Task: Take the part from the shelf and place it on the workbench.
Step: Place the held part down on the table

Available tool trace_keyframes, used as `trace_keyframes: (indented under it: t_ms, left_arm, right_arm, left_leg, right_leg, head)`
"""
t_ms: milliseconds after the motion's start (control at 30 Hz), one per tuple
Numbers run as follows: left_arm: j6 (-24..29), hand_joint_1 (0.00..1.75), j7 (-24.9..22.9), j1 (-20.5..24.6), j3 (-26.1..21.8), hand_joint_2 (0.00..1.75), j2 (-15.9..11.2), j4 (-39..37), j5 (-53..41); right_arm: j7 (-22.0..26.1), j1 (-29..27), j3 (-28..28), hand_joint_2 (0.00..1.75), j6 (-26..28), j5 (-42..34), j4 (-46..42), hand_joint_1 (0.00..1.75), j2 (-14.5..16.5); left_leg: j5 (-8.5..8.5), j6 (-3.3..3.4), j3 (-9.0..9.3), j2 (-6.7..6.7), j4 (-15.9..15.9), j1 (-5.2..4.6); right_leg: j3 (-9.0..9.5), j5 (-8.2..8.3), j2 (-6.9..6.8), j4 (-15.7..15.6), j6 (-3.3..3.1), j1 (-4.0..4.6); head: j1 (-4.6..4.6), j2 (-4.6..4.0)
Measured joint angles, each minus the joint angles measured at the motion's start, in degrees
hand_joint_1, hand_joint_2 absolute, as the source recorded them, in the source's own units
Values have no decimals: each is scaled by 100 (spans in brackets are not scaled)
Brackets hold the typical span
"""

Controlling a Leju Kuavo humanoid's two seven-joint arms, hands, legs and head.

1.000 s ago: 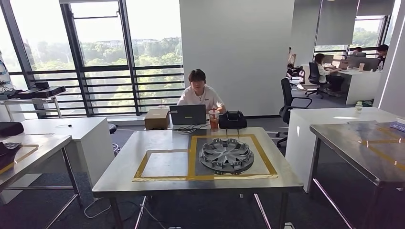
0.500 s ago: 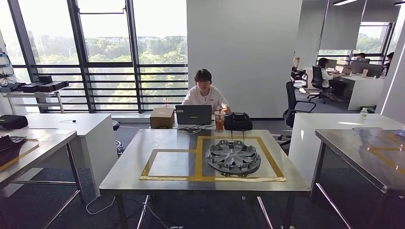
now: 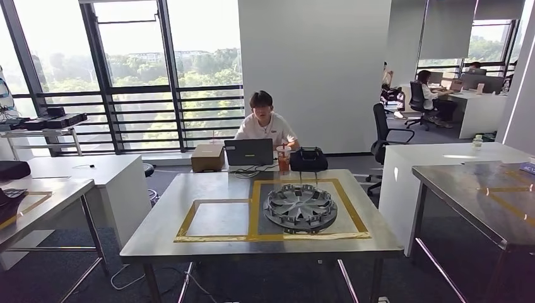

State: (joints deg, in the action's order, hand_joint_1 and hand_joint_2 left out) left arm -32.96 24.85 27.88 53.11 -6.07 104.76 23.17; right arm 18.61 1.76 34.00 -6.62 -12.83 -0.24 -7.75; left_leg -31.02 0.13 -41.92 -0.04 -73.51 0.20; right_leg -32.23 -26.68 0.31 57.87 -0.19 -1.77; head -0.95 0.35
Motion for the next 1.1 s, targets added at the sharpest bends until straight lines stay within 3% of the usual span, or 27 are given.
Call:
trace_keyframes:
  t_ms: [33,100,167,233,300,333,400,467,500,533,567,600,667,733,800,867,933,967,1000,1033,1100]
  left_arm:
    - [0,131,0,1,-1,175,-1,1,0]
    - [0,131,0,12,-3,175,0,2,0]
    - [-1,131,0,26,-5,175,1,4,0]
    - [-2,131,0,27,-5,175,4,7,0]
    - [-4,131,0,28,-6,175,9,9,-1]
    - [-5,131,0,31,-7,175,13,10,-2]
    - [-7,131,0,24,-5,175,18,4,-2]
    - [-7,131,0,5,-3,175,19,1,-2]
    - [-7,131,0,0,-3,175,19,0,-2]
    - [-10,131,0,-3,-2,175,19,0,-2]
    - [-15,131,0,-4,-2,175,19,-1,-2]
    - [-22,131,1,-4,-2,175,19,-3,-2]
    - [-35,131,8,-2,-2,175,21,-16,-4]
    - [-41,131,20,1,-2,175,22,-28,-8]
    - [-46,131,27,9,-3,175,22,-31,-9]
    - [-49,131,28,16,-3,175,21,-31,-9]
    - [-50,131,25,10,-3,175,19,-31,-9]
    - [-50,131,23,5,-2,175,17,-31,-9]
    - [-50,131,22,2,-2,175,17,-31,-9]
    - [-50,131,21,1,-3,175,17,-30,-9]
    - [-50,131,20,8,-8,175,14,-28,-8]
  right_arm:
    - [1,1,4,0,0,0,0,0,1]
    - [2,6,12,0,-1,0,0,0,22]
    - [2,8,15,0,-2,-2,0,0,43]
    - [2,4,17,0,-3,-4,0,0,49]
    - [3,6,19,0,-4,-3,0,0,54]
    - [4,11,20,0,-4,-3,1,0,49]
    - [6,14,20,0,-3,-2,2,0,34]
    - [6,1,21,0,-3,-2,2,0,20]
    - [6,-9,21,0,-3,-3,2,0,14]
    - [6,-17,22,0,-3,-4,2,0,8]
    - [6,-23,23,0,-3,-9,2,0,2]
    - [4,-26,24,0,-2,-19,2,0,-2]
    - [1,-16,27,0,0,-42,2,0,-1]
    - [-2,-15,31,0,2,-54,2,0,2]
    - [-3,-26,33,0,2,-55,2,0,5]
    - [-3,-23,38,0,2,-55,2,0,7]
    - [-3,-19,54,0,2,-57,2,0,6]
    - [-3,-22,63,0,2,-58,2,0,7]
    - [-2,-26,72,0,2,-60,2,0,7]
    - [1,-29,81,0,2,-61,2,0,8]
    - [12,-28,99,0,0,-61,2,0,22]
  left_leg:
    - [222,34,103,-1,295,-6]
    - [607,168,460,6,1088,-47]
    - [680,279,672,19,1528,-104]
    - [647,322,774,13,1671,-130]
    - [670,353,940,7,1804,-112]
    - [680,364,1014,6,1842,-99]
    - [668,377,1056,7,1858,-97]
    - [628,373,1082,-11,1855,-99]
    - [600,358,1110,-22,1852,-93]
    - [562,334,1149,-31,1843,-82]
    - [513,302,1190,-35,1822,-71]
    - [456,263,1223,-35,1783,-67]
    - [344,182,1222,-26,1715,-79]
    - [279,118,1227,-17,1665,-85]
    - [225,64,1196,-8,1512,-60]
    - [67,1,881,-3,986,-26]
    - [-195,-43,386,-2,255,-3]
    - [-257,-47,195,-2,40,2]
    - [-209,-36,97,-3,10,1]
    - [-32,-5,110,-3,192,-5]
    - [507,139,361,-2,948,-56]
  right_leg:
    - [35,-23,10,-2,6,11]
    - [106,-68,29,-22,21,27]
    - [152,-86,31,-58,70,23]
    - [197,-32,18,-62,166,24]
    - [181,-60,1,69,198,29]
    - [85,-154,-2,260,172,30]
    - [-332,-414,-3,954,145,29]
    - [-745,-528,-4,1474,203,18]
    - [-810,-450,-6,1444,263,5]
    - [-759,-269,-9,1187,338,-14]
    - [-624,-23,-18,777,421,-36]
    - [-494,161,-31,389,461,-45]
    - [-327,292,-50,-39,353,-33]
    - [-282,250,-40,-48,167,-20]
    - [-213,260,-22,-53,96,-36]
    - [-149,221,-14,-58,42,-37]
    - [-105,162,-5,-57,15,-25]
    - [-73,128,2,-57,15,-17]
    - [-30,91,9,-57,16,-5]
    - [25,52,17,-58,17,12]
    - [128,-23,31,-69,17,36]
  head:
    - [-4,0]
    - [-5,0]
    - [-2,1]
    - [-5,2]
    - [3,2]
    - [13,1]
    - [24,0]
    - [33,1]
    - [38,1]
    - [44,1]
    - [50,1]
    - [58,1]
    - [62,0]
    - [48,0]
    - [34,2]
    - [22,3]
    - [9,2]
    - [4,1]
    - [-1,2]
    - [-4,2]
    - [-9,2]
